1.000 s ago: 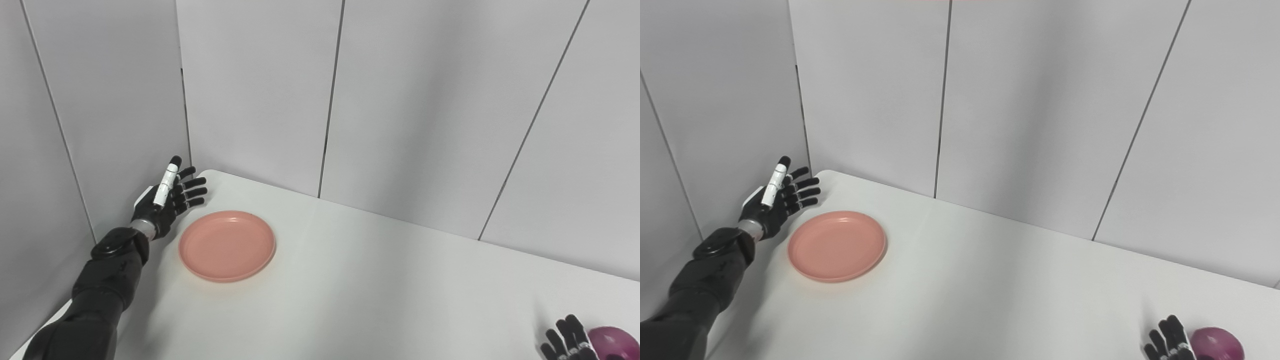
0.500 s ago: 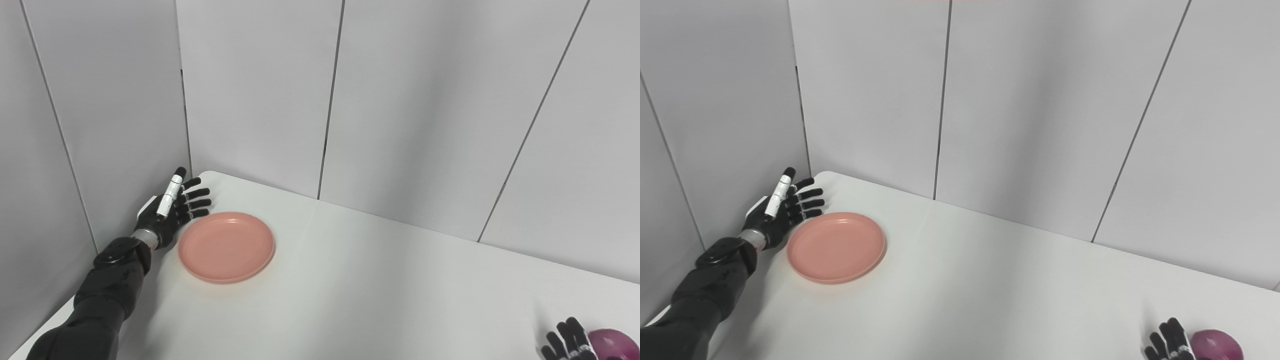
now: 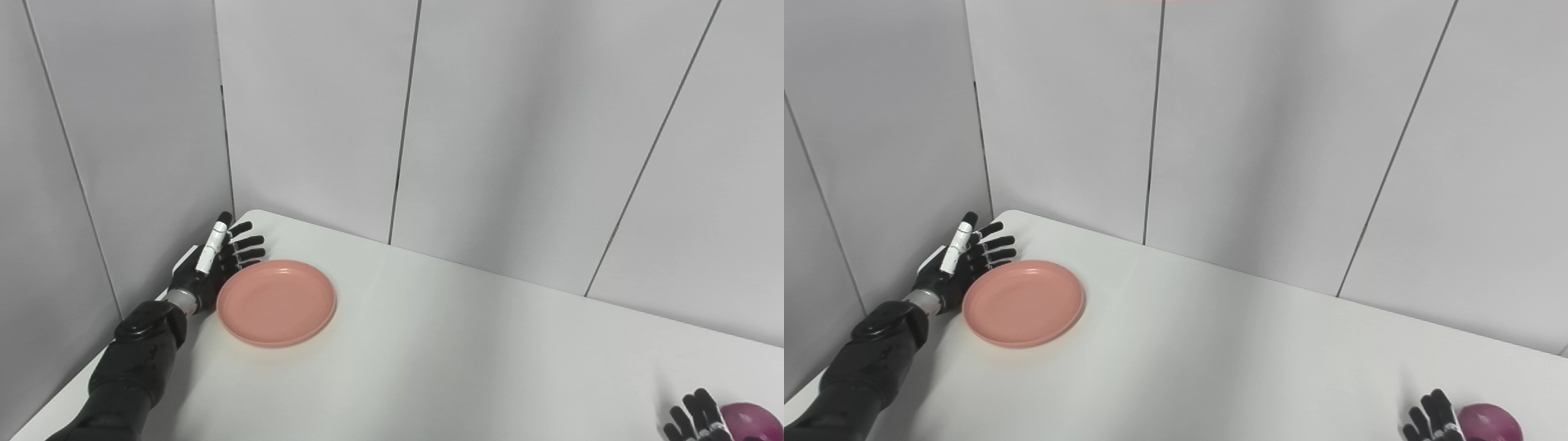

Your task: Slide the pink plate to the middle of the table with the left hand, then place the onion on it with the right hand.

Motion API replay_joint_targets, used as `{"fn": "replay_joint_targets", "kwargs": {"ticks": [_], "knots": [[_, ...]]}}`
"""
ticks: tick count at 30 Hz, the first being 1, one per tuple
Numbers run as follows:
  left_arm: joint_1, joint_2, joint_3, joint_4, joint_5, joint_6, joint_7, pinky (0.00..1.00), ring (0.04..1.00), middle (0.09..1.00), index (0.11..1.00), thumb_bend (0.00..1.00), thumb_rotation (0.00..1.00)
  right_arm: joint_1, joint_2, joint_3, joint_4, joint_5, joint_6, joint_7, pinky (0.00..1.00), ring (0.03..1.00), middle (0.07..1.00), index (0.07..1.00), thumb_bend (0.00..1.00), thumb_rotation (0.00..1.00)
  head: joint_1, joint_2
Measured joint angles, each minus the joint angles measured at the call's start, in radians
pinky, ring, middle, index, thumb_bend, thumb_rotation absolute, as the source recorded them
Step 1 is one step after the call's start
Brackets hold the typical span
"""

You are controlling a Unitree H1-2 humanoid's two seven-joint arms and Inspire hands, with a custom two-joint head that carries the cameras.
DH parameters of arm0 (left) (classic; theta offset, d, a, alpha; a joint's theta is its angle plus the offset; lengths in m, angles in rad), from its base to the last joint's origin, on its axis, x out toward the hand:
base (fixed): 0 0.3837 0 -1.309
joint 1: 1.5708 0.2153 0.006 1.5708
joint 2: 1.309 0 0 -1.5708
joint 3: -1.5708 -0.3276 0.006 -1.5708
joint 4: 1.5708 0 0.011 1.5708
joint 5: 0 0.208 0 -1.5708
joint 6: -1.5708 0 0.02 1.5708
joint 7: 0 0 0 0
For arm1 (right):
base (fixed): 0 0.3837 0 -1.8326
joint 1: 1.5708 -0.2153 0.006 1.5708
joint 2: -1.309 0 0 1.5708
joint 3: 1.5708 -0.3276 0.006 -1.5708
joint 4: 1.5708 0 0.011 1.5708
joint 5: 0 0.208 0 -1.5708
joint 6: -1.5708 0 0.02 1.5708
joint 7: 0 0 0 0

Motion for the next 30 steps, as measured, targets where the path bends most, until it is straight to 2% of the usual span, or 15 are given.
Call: {"fn": "replay_joint_targets", "kwargs": {"ticks": [15, 19, 24, 30], "knots": [[0.077, -0.077, -0.019, -0.153, -0.020, 0.014, -0.016, 0.79, 0.782, 0.809, 0.840, 0.86, 0.88, 0.000, 0.000, 0.000, -0.001, 0.000, 0.004, -0.003, 1.00, 1.000, 1.000, 0.987, 0.67, 0.99, -0.008, 0.009], [0.086, -0.099, -0.019, -0.183, -0.023, 0.022, -0.020, 0.81, 0.765, 0.767, 0.842, 0.88, 0.87, 0.000, 0.001, 0.000, -0.001, 0.000, 0.004, -0.004, 1.00, 1.000, 1.000, 0.983, 0.68, 0.97, -0.014, 0.014], [0.096, -0.131, -0.049, -0.229, -0.021, 0.032, -0.023, 0.79, 0.771, 0.788, 0.849, 0.88, 0.87, 0.000, 0.002, 0.000, -0.003, 0.000, 0.005, -0.012, 1.00, 1.000, 1.000, 0.967, 0.69, 0.95, -0.021, 0.017], [0.106, -0.172, -0.082, -0.264, -0.021, 0.034, -0.036, 0.76, 0.755, 0.770, 0.844, 0.88, 0.87, 0.000, 0.004, 0.001, -0.004, 0.000, 0.005, -0.012, 1.00, 1.000, 0.988, 0.955, 0.73, 0.91, -0.043, 0.026]]}}
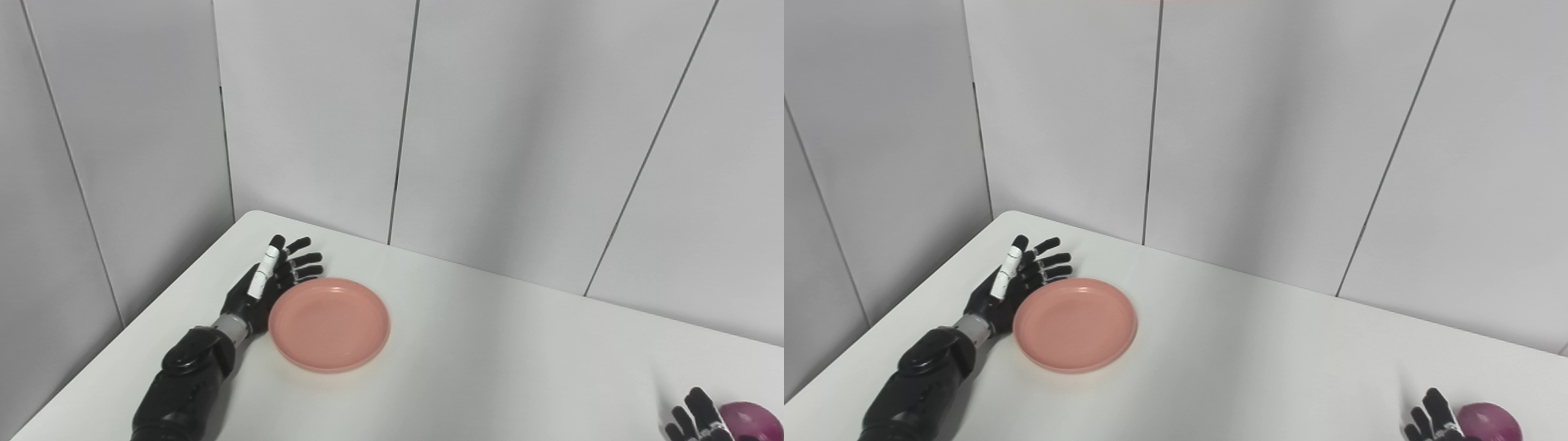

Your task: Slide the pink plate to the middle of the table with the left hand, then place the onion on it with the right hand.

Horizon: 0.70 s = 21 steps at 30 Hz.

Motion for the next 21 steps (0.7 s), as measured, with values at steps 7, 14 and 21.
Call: {"fn": "replay_joint_targets", "kwargs": {"ticks": [7, 14, 21], "knots": [[0.014, -0.034, -0.032, -0.047, 0.001, 0.013, 0.003, 0.77, 0.757, 0.775, 0.853, 0.87, 0.87, 0.000, 0.001, 0.004, -0.002, -0.003, 0.000, -0.011, 1.00, 0.978, 0.963, 0.931, 0.80, 0.85, -0.031, 0.023], [0.048, -0.068, -0.051, -0.139, 0.001, 0.070, 0.004, 0.78, 0.771, 0.782, 0.867, 0.90, 0.86, 0.001, 0.005, 0.009, -0.015, -0.021, 0.002, -0.024, 0.95, 0.938, 0.931, 0.897, 0.86, 0.78, -0.100, 0.069], [0.078, -0.091, -0.066, -0.210, 0.000, 0.122, 0.004, 0.81, 0.772, 0.772, 0.867, 0.87, 0.88, 0.032, 0.033, 0.028, -0.061, -0.043, 0.019, -0.050, 0.91, 0.921, 0.915, 0.883, 0.88, 0.76, -0.178, 0.112]]}}
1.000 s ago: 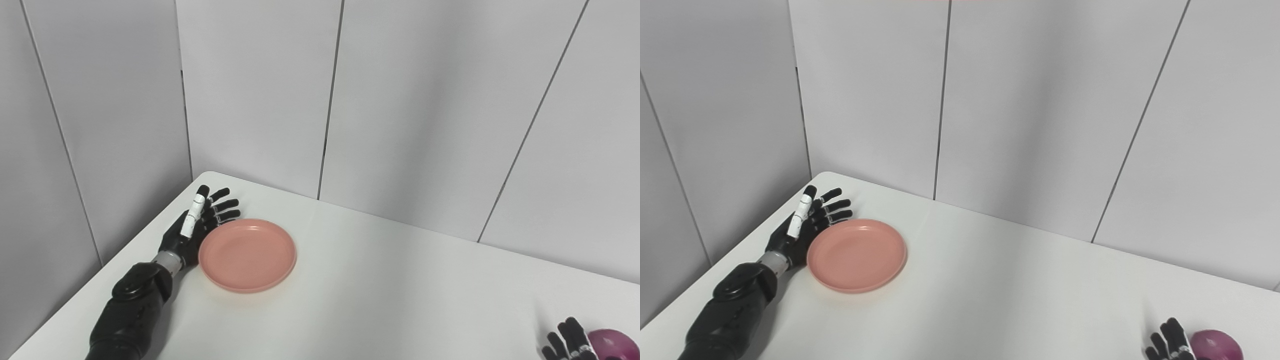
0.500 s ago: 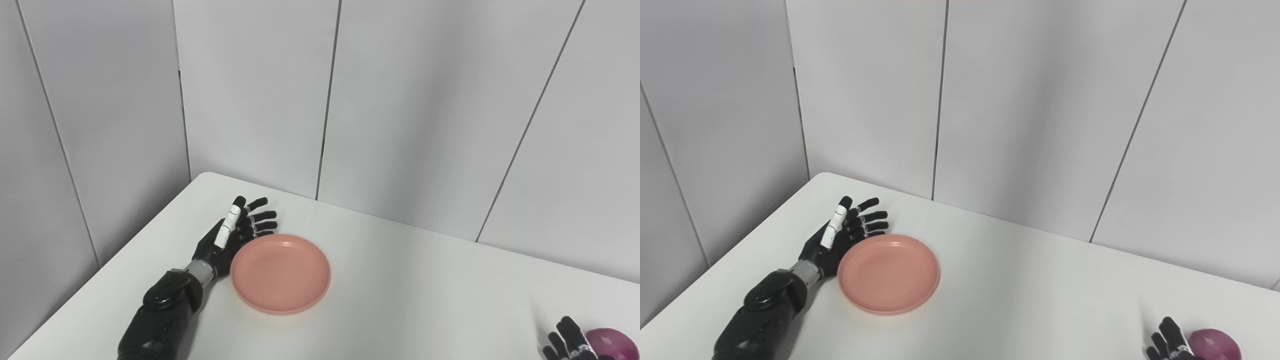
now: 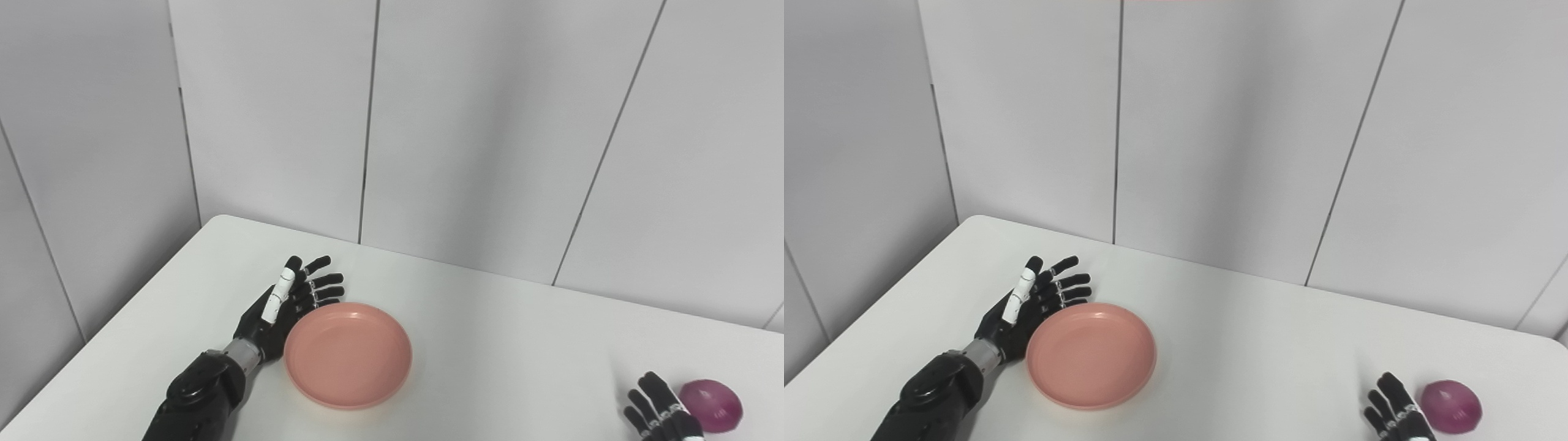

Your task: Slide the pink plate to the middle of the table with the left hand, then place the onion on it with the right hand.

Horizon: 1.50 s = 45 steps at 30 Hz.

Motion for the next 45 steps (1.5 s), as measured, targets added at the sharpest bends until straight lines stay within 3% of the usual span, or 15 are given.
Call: {"fn": "replay_joint_targets", "kwargs": {"ticks": [3, 13, 24, 45], "knots": [[0.010, -0.016, -0.012, -0.022, -0.001, 0.015, 0.000, 0.81, 0.776, 0.770, 0.859, 0.87, 0.87, 0.012, 0.024, 0.015, -0.022, -0.018, 0.019, -0.015, 0.92, 0.931, 0.922, 0.891, 0.87, 0.77, -0.040, 0.023], [0.032, -0.051, -0.067, -0.077, 0.000, 0.054, -0.015, 0.76, 0.760, 0.773, 0.870, 0.86, 0.88, 0.040, 0.093, 0.056, -0.076, -0.060, 0.047, -0.065, 0.96, 0.953, 0.939, 0.905, 0.84, 0.80, -0.095, 0.043], [0.042, -0.123, -0.092, -0.101, -0.001, 0.064, -0.015, 0.78, 0.767, 0.774, 0.868, 0.86, 0.87, 0.049, 0.127, 0.081, -0.098, -0.087, 0.066, -0.096, 0.96, 0.955, 0.946, 0.901, 0.84, 0.80, -0.129, 0.060], [0.076, -0.178, -0.156, -0.150, 0.001, 0.085, -0.004, 0.85, 0.781, 0.790, 0.874, 0.85, 0.88, 0.059, 0.152, 0.098, -0.113, -0.107, 0.072, -0.118, 0.96, 0.959, 0.946, 0.910, 0.84, 0.81, -0.153, 0.081]]}}
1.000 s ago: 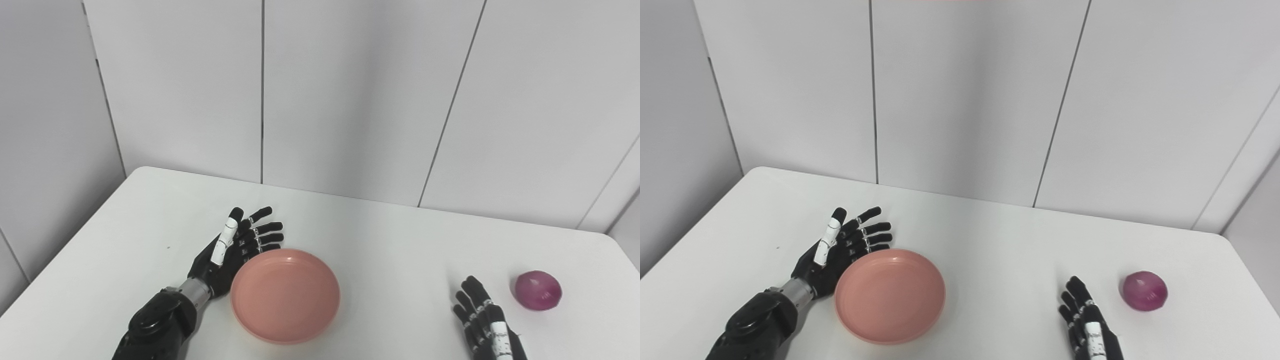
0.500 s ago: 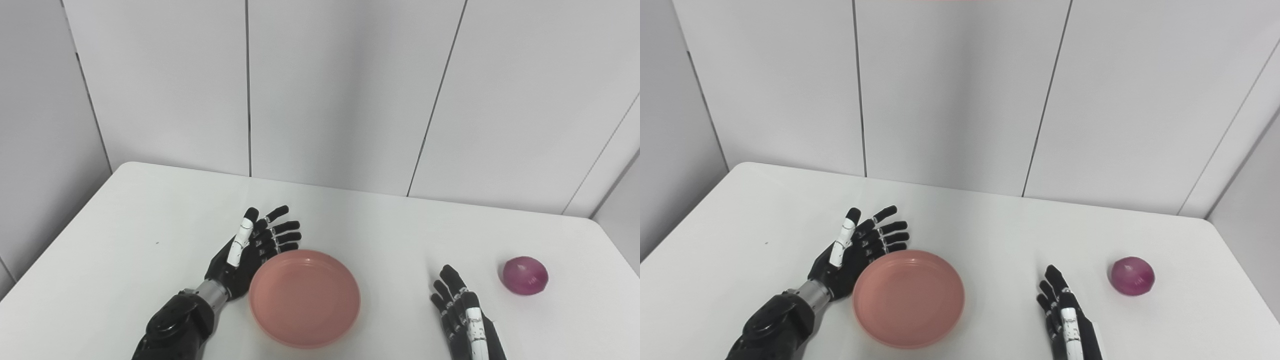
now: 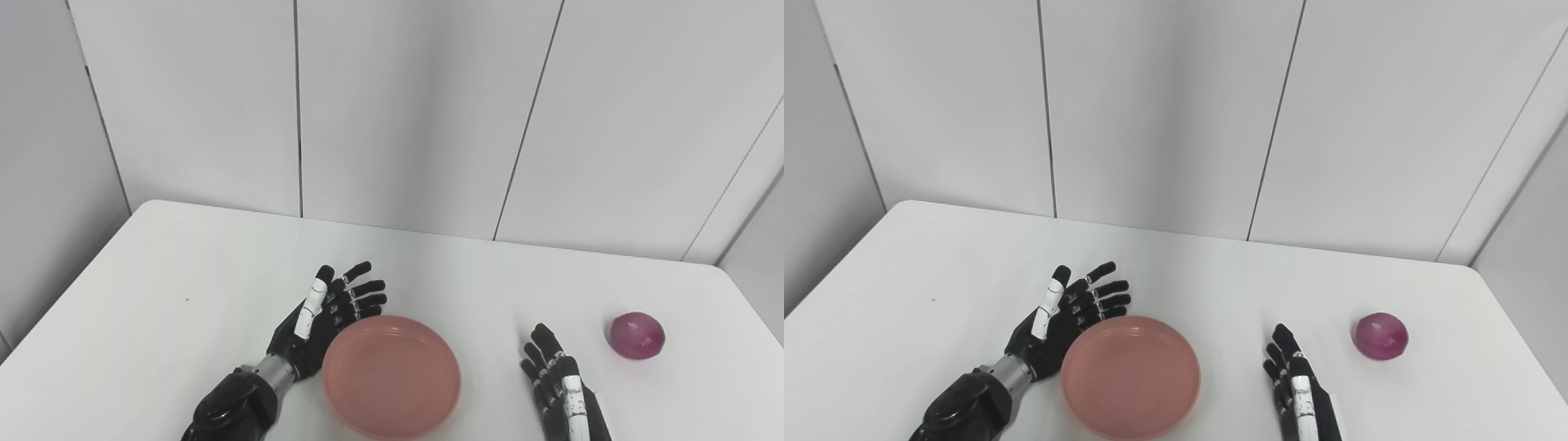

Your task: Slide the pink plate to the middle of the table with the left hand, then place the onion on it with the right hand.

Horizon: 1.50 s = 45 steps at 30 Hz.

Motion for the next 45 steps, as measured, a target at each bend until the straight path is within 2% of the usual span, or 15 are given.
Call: {"fn": "replay_joint_targets", "kwargs": {"ticks": [15, 18, 23, 32, 35, 37, 38, 39, 40, 41, 43, 44, 45], "knots": [[-0.003, 0.011, -0.045, -0.006, 0.019, 0.009, 0.006, 0.83, 0.792, 0.793, 0.885, 0.84, 0.88, 0.002, 0.022, 0.019, -0.004, -0.011, 0.000, -0.022, 0.95, 0.954, 0.936, 0.910, 0.84, 0.80, -0.022, 0.009], [-0.004, 0.011, -0.045, -0.005, 0.020, 0.009, 0.005, 0.84, 0.801, 0.810, 0.879, 0.85, 0.86, 0.002, 0.023, 0.021, -0.004, -0.012, 0.000, -0.025, 0.94, 0.951, 0.935, 0.908, 0.85, 0.81, -0.025, 0.014], [-0.004, 0.005, -0.038, -0.005, 0.022, 0.009, 0.015, 0.92, 0.880, 0.877, 0.894, 0.85, 0.86, 0.002, 0.022, 0.022, -0.004, -0.011, 0.000, -0.025, 0.95, 0.952, 0.937, 0.904, 0.85, 0.80, -0.037, 0.015], [-0.019, -0.005, -0.031, 0.013, 0.026, 0.009, 0.044, 0.90, 0.883, 0.881, 0.892, 0.85, 0.88, 0.003, 0.025, 0.019, -0.007, -0.006, 0.001, -0.028, 0.95, 0.951, 0.937, 0.905, 0.84, 0.80, -0.093, 0.020], [-0.038, -0.003, -0.024, 0.042, 0.024, 0.005, 0.043, 0.90, 0.885, 0.877, 0.891, 0.85, 0.87, 0.002, 0.028, 0.013, -0.012, -0.007, 0.001, -0.034, 0.94, 0.947, 0.940, 0.901, 0.83, 0.81, -0.124, 0.011], [-0.055, -0.001, -0.018, 0.070, 0.024, -0.005, 0.043, 0.90, 0.880, 0.874, 0.888, 0.86, 0.86, 0.001, 0.030, 0.013, -0.017, -0.013, 0.001, -0.036, 0.92, 0.939, 0.934, 0.898, 0.86, 0.81, -0.176, -0.023], [-0.061, 0.001, -0.015, 0.088, 0.024, -0.017, 0.041, 0.90, 0.881, 0.875, 0.888, 0.85, 0.86, 0.001, 0.030, 0.013, -0.019, -0.023, 0.001, -0.036, 0.92, 0.939, 0.934, 0.898, 0.86, 0.80, -0.176, -0.023], [-0.069, 0.002, -0.011, 0.102, 0.024, -0.022, 0.038, 0.90, 0.881, 0.876, 0.890, 0.85, 0.86, 0.000, 0.030, 0.013, -0.021, -0.031, 0.000, -0.036, 0.92, 0.938, 0.933, 0.898, 0.87, 0.80, -0.207, -0.052], [-0.077, 0.003, -0.007, 0.120, 0.024, -0.031, 0.032, 0.90, 0.882, 0.876, 0.890, 0.85, 0.86, 0.000, 0.029, 0.014, -0.021, -0.040, -0.002, -0.036, 0.92, 0.938, 0.933, 0.898, 0.87, 0.80, -0.207, -0.052], [-0.082, 0.005, -0.003, 0.131, 0.023, -0.039, 0.027, 0.91, 0.882, 0.877, 0.894, 0.85, 0.86, 0.000, 0.030, 0.014, -0.021, -0.046, -0.004, -0.036, 0.91, 0.921, 0.915, 0.886, 0.84, 0.78, -0.236, -0.078], [-0.094, 0.008, 0.005, 0.163, 0.020, -0.064, 0.008, 0.90, 0.879, 0.875, 0.894, 0.84, 0.86, 0.000, 0.029, 0.015, -0.022, -0.074, -0.024, -0.041, 0.90, 0.912, 0.900, 0.875, 0.84, 0.77, -0.236, -0.078], [-0.099, 0.010, 0.009, 0.183, 0.019, -0.082, -0.004, 0.90, 0.878, 0.874, 0.894, 0.84, 0.86, 0.000, 0.028, 0.015, -0.022, -0.094, -0.033, -0.048, 0.90, 0.909, 0.896, 0.872, 0.84, 0.77, -0.256, -0.098], [-0.105, 0.014, 0.013, 0.201, 0.019, -0.102, -0.011, 0.90, 0.878, 0.874, 0.895, 0.84, 0.86, 0.001, 0.028, 0.016, -0.022, -0.114, -0.041, -0.055, 0.90, 0.906, 0.892, 0.870, 0.84, 0.78, -0.256, -0.098]]}}
